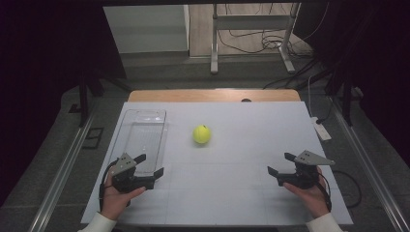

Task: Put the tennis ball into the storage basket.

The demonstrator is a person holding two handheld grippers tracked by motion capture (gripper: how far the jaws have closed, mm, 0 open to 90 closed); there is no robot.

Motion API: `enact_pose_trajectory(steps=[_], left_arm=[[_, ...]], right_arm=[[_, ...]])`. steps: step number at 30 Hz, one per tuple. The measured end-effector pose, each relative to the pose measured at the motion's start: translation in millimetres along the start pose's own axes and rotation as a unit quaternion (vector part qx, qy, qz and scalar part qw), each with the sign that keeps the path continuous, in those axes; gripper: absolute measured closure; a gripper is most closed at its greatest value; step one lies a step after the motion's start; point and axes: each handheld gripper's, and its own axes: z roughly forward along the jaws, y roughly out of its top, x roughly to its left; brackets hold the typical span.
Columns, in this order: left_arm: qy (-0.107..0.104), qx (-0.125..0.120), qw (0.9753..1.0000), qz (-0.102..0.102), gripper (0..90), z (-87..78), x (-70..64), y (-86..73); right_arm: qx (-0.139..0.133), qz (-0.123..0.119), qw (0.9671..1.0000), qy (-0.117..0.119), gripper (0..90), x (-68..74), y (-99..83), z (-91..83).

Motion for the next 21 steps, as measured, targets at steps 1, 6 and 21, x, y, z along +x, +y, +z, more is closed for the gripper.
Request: enact_pose_trajectory(steps=[1,6,21], left_arm=[[0.0,0.001,1.0,0.001,12.9,0.2,-0.2,-0.2],[0.002,0.002,1.0,0.001,12.9,-0.2,-1.0,-1.4],[-0.001,-0.005,1.0,0.0,12.7,-3.4,-2.7,-1.1]], right_arm=[[-0.001,-0.001,1.0,0.0,12.0,0.0,0.1,-0.3],[0.004,-0.004,1.0,0.002,12.7,0.3,0.3,1.1],[0.005,-0.005,1.0,0.0,12.5,3.3,-0.3,0.5]])
